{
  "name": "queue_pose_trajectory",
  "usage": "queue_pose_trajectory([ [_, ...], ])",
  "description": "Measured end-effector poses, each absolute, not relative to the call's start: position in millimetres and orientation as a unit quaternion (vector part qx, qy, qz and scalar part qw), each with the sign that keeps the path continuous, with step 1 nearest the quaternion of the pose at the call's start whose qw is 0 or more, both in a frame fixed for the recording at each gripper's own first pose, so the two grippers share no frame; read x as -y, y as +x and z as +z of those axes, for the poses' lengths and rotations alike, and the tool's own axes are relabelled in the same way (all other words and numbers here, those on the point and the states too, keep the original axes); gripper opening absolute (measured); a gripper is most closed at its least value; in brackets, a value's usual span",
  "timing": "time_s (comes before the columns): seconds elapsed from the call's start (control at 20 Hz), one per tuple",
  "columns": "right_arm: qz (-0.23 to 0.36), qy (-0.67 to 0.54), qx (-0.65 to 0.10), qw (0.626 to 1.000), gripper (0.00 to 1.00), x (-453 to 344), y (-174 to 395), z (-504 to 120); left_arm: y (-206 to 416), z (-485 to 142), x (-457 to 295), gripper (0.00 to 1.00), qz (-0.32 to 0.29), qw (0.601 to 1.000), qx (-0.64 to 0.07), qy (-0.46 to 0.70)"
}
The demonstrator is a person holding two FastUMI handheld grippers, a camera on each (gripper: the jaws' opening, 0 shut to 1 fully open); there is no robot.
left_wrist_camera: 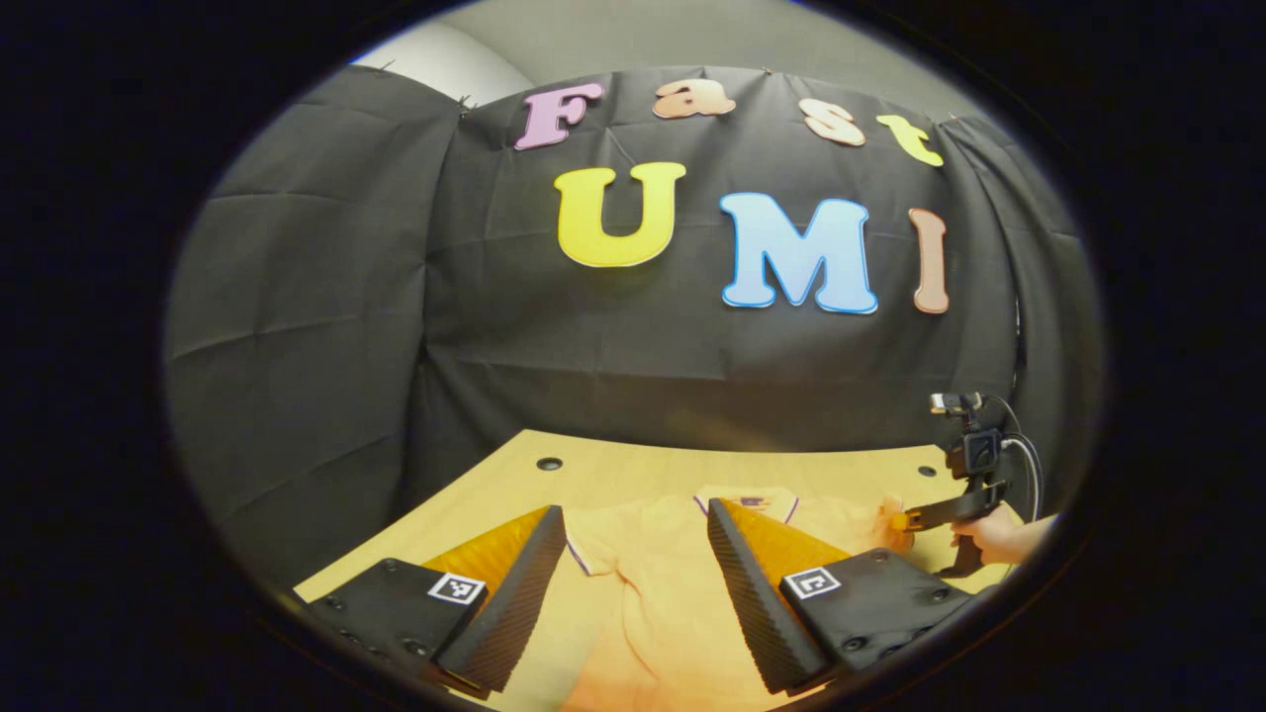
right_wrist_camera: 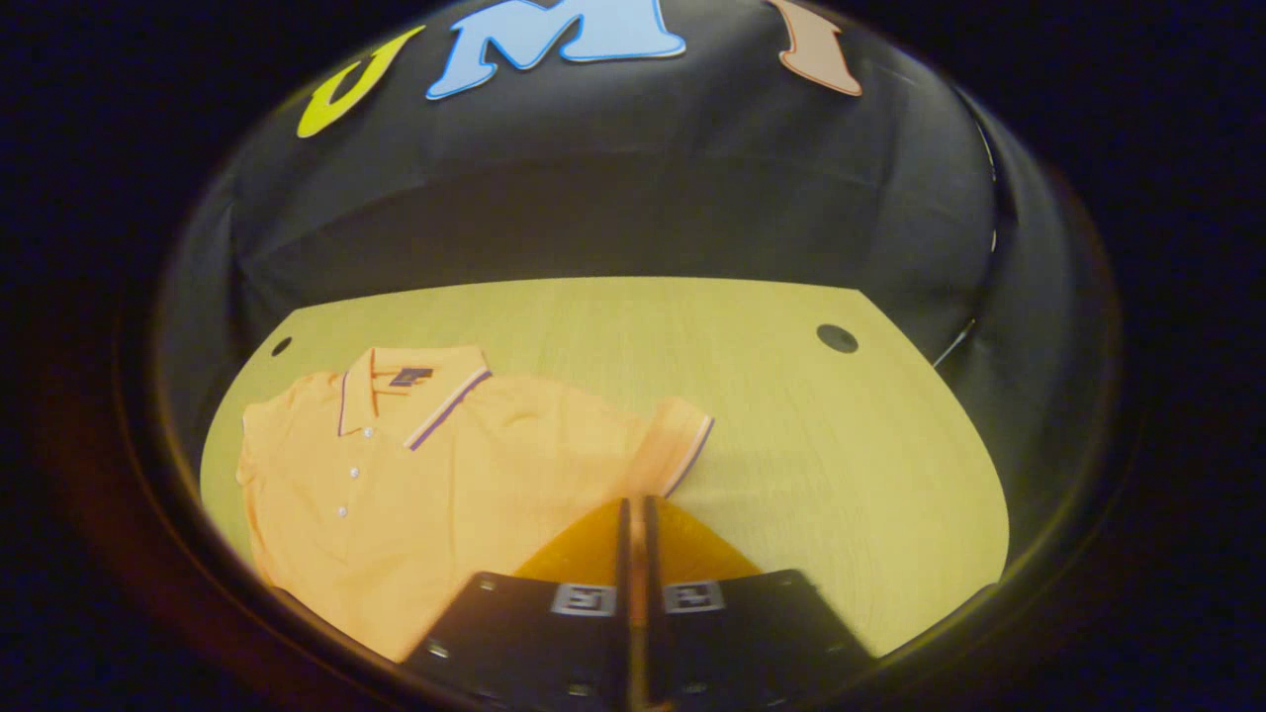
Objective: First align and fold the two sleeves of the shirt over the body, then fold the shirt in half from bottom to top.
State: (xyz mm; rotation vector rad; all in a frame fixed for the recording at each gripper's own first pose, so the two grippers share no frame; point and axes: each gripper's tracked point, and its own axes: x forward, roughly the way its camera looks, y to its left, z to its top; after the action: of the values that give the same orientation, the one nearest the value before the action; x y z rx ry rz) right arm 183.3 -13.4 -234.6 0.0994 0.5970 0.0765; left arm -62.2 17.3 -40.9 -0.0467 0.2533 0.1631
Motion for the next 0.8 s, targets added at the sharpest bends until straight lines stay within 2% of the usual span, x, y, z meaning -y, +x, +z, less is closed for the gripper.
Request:
queue_pose_trajectory([
  [0.05,0.044,0.05,-0.292,0.954,0.0,6,183,-231,-60,-39,-17,0.95,0.081,0.989,-0.125,-0.022],
  [0.45,0.101,-0.027,-0.254,0.962,0.0,-39,182,-202,-63,-43,-24,0.95,0.095,0.987,-0.127,-0.036],
  [0.8,0.152,-0.03,-0.27,0.95,0.0,-84,173,-211,-77,-49,-46,0.95,0.113,0.985,-0.129,-0.036],
])
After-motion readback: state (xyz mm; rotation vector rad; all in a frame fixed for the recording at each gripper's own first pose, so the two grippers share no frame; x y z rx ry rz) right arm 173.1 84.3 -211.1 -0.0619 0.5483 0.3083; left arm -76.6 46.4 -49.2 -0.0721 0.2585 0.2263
